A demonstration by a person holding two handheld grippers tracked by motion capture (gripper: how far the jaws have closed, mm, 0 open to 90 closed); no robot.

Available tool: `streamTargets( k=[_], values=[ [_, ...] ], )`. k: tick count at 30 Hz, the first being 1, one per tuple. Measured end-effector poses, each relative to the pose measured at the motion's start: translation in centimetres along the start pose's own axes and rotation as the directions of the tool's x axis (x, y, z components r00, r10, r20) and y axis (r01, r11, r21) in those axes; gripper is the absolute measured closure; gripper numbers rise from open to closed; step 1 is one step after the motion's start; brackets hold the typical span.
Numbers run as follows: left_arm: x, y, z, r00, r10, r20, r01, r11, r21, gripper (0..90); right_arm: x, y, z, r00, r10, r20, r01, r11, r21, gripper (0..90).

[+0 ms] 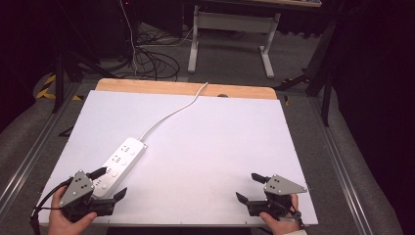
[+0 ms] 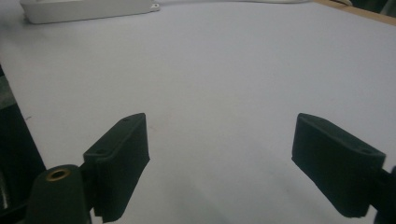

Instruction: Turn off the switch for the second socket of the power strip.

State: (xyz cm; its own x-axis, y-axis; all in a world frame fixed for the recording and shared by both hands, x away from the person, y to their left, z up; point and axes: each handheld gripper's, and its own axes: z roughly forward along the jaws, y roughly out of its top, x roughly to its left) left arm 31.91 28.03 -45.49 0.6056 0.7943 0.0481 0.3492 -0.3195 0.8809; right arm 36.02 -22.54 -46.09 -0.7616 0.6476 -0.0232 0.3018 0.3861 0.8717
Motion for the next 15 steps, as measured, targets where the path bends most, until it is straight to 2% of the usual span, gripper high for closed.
streamTargets(
  k=[2,11,13,14,15],
  values=[
    [-0.04,0.00,-0.01,1.0000,-0.002,0.002,0.002,1.0000,-0.002,10.9,0.01,0.01,0.04,0.9998,-0.003,-0.020,0.003,1.000,0.005,20.4],
    [-0.09,0.09,-0.16,1.0000,0.000,-0.008,0.000,1.0000,0.005,10.9,-0.03,0.01,0.00,0.9999,-0.009,-0.009,0.009,1.000,0.001,20.3],
    [-0.13,0.13,-0.24,0.9999,0.011,-0.012,-0.010,0.9999,0.008,11.0,0.01,0.01,0.00,0.9999,-0.010,-0.010,0.010,1.000,0.002,20.3],
    [-0.29,0.21,-0.40,0.9989,0.039,-0.025,-0.039,0.9991,0.018,11.1,0.14,0.04,-0.05,0.9998,-0.015,-0.011,0.015,1.000,0.001,20.3],
    [-0.36,0.24,-0.46,0.9984,0.049,-0.027,-0.049,0.9985,0.023,11.1,0.21,0.06,-0.07,0.9998,-0.018,-0.010,0.018,1.000,-0.001,20.3]
  ],
)
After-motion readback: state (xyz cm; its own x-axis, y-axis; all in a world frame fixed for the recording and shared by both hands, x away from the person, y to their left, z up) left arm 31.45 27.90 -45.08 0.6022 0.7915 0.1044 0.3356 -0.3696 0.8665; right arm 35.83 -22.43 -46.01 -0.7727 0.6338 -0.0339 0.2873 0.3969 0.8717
